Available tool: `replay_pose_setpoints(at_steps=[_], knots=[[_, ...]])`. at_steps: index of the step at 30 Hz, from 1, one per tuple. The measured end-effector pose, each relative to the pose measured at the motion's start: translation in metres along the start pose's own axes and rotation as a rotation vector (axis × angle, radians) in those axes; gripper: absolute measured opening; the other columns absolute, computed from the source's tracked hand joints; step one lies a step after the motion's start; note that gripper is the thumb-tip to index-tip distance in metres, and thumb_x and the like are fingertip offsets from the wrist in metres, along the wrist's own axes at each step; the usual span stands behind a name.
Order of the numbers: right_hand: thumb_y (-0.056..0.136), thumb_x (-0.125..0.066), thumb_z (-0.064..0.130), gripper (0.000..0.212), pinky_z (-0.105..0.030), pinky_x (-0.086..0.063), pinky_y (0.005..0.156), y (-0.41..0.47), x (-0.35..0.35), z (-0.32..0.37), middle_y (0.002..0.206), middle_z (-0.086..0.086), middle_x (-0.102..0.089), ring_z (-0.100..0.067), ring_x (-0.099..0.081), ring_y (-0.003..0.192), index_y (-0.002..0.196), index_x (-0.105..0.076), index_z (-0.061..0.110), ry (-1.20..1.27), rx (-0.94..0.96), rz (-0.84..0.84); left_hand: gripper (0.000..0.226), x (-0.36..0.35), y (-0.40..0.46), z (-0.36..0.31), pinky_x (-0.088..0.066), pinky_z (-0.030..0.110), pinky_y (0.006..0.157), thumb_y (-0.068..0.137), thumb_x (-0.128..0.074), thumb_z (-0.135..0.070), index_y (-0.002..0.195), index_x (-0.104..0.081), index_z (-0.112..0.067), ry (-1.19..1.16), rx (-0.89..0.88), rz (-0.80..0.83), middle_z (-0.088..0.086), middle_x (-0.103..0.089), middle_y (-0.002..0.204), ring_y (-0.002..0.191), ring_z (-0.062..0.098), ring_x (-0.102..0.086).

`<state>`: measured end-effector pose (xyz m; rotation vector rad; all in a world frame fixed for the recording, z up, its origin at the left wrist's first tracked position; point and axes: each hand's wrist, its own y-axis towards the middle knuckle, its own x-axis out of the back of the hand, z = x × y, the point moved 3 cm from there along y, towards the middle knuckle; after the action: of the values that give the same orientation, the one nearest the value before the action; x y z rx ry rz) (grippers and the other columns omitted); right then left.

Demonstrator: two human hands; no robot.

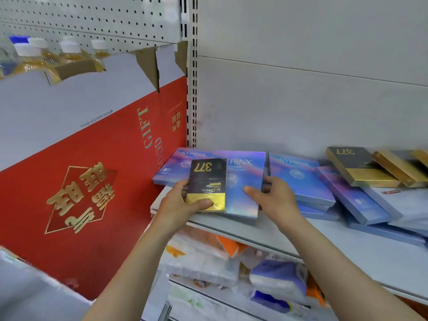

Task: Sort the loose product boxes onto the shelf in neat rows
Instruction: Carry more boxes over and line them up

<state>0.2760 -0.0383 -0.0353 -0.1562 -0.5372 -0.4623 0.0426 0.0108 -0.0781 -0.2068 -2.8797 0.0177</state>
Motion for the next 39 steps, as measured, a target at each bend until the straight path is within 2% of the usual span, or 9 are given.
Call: replay_pose_setpoints(at_steps=[4, 7, 12, 15, 19, 27, 33, 35, 39], knots=[[0.079, -0.081, 0.021, 0.023, -0.039, -0.057, 0.071, -0.003, 0.029, -0.004, 0.087, -0.004, -0.07, -0.024, -0.068, 0.078, 0.097, -0.068, 0.015, 0.263, 0.043, -0.036, 0.06, -0.002, -0.006, -0.015, -0.056, 0.026, 0.063, 0.069, -0.086, -0.016, 0.119, -0.056, -0.026, -0.087, -0.06, -0.082, -0.003, -0.069, 0.096, 0.077, 0.013, -0.068], [0.082, -0.078, 0.014, 0.03, -0.041, -0.059, 0.075, -0.011, 0.066, 0.0, 0.095, -0.006, -0.072, -0.021, -0.07, 0.078, 0.109, -0.067, 0.009, 0.392, 0.087, -0.087, 0.045, -0.012, -0.012, -0.031, -0.059, 0.032, 0.065, 0.077, -0.079, -0.009, 0.116, -0.057, -0.019, -0.204, -0.104, -0.097, 0.007, -0.069, 0.102, 0.084, 0.021, -0.07], [0.086, -0.074, 0.012, 0.029, -0.022, -0.052, 0.053, -0.033, 0.137, -0.012, 0.099, -0.005, -0.071, -0.013, -0.07, 0.075, 0.114, -0.064, 0.011, 0.458, 0.136, -0.159, 0.036, -0.058, -0.033, -0.073, -0.059, 0.03, 0.066, 0.083, -0.073, -0.007, 0.11, -0.054, -0.02, -0.275, -0.208, -0.032, 0.004, -0.071, 0.096, 0.08, 0.013, -0.068], [0.087, -0.073, 0.013, 0.028, -0.027, -0.054, 0.056, -0.051, 0.185, -0.037, 0.099, -0.003, -0.072, -0.012, -0.07, 0.077, 0.114, -0.063, 0.012, 0.462, 0.133, -0.202, 0.039, -0.102, -0.053, -0.094, -0.058, 0.032, 0.071, 0.082, -0.074, -0.007, 0.114, -0.052, -0.016, -0.276, -0.249, 0.019, 0.005, -0.073, 0.097, 0.085, 0.021, -0.069], [0.087, -0.073, 0.016, 0.033, -0.029, -0.055, 0.057, -0.084, 0.263, -0.082, 0.106, -0.005, -0.072, -0.013, -0.071, 0.082, 0.118, -0.063, 0.013, 0.454, 0.132, -0.264, 0.041, -0.177, -0.09, -0.116, -0.06, 0.041, 0.074, 0.082, -0.074, -0.006, 0.116, -0.052, -0.015, -0.296, -0.268, 0.102, 0.01, -0.072, 0.099, 0.088, 0.03, -0.069], [0.086, -0.073, 0.009, 0.034, -0.041, -0.057, 0.076, -0.169, 0.439, -0.2, 0.108, -0.012, -0.072, -0.021, -0.07, 0.089, 0.119, -0.064, 0.009, 0.455, 0.124, -0.427, 0.04, -0.369, -0.198, -0.173, -0.06, 0.031, 0.072, 0.085, -0.071, -0.006, 0.119, -0.051, -0.017, -0.301, -0.32, 0.341, 0.006, -0.072, 0.101, 0.093, 0.024, -0.069], [0.086, -0.07, 0.003, 0.019, -0.024, -0.053, 0.055, -0.221, 0.545, -0.278, 0.088, 0.001, -0.073, -0.007, -0.067, 0.065, 0.101, -0.067, 0.015, 0.494, 0.07, -0.588, 0.042, -0.501, -0.253, -0.202, -0.059, 0.028, 0.072, 0.087, -0.071, -0.012, 0.123, -0.051, -0.019, -0.246, -0.371, 0.47, 0.005, -0.068, 0.107, 0.095, 0.019, -0.067], [0.086, -0.071, 0.003, 0.02, -0.025, -0.053, 0.052, -0.23, 0.576, -0.302, 0.088, 0.002, -0.072, -0.006, -0.067, 0.064, 0.102, -0.065, 0.014, 0.495, 0.048, -0.639, 0.039, -0.539, -0.266, -0.215, -0.056, 0.022, 0.071, 0.089, -0.067, -0.011, 0.124, -0.051, -0.018, -0.234, -0.391, 0.505, 0.002, -0.066, 0.109, 0.094, 0.012, -0.065], [0.086, -0.072, 0.008, 0.025, -0.032, -0.056, 0.058, -0.234, 0.639, -0.348, 0.096, -0.005, -0.071, -0.01, -0.069, 0.071, 0.11, -0.064, 0.011, 0.505, 0.005, -0.71, 0.036, -0.614, -0.273, -0.241, -0.055, 0.034, 0.086, 0.091, -0.065, -0.017, 0.123, -0.051, -0.024, -0.21, -0.396, 0.542, -0.001, -0.065, 0.112, 0.101, 0.013, -0.064]])
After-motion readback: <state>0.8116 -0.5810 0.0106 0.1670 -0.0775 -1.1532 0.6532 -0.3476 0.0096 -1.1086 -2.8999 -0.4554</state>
